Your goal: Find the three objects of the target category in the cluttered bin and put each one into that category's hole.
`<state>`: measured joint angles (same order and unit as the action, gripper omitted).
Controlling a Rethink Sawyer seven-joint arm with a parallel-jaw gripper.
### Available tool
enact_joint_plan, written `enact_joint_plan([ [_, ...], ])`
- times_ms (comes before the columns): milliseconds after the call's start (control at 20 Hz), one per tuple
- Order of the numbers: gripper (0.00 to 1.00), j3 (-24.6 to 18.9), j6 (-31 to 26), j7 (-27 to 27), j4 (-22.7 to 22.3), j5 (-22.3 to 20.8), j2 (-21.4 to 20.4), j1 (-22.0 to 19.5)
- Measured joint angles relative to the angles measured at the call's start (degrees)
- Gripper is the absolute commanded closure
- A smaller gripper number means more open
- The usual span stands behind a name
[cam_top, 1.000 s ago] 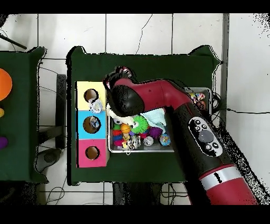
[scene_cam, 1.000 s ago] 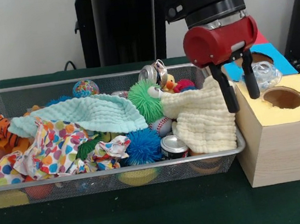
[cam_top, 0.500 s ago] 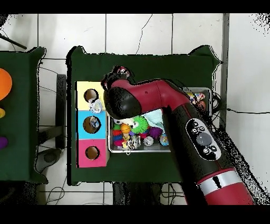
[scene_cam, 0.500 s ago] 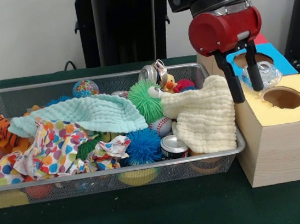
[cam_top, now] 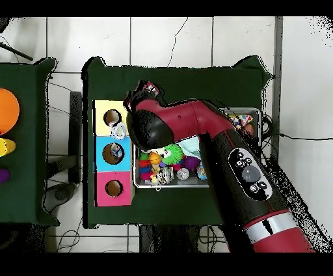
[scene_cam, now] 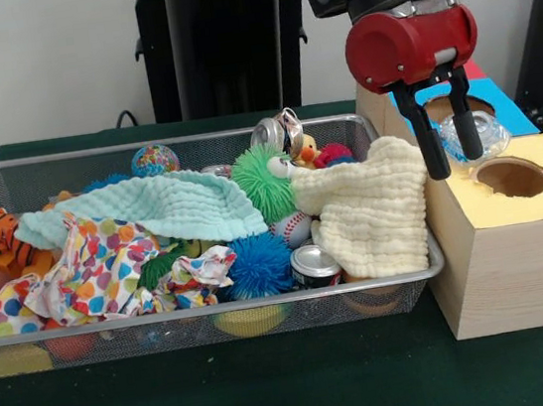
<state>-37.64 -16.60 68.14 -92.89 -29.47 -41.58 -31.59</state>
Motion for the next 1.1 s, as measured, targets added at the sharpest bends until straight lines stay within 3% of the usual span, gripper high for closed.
enact_joint_plan([
  [1100, 0.0, 1.21, 5.01, 0.0, -1.33, -1.39, 0.96, 0.12],
])
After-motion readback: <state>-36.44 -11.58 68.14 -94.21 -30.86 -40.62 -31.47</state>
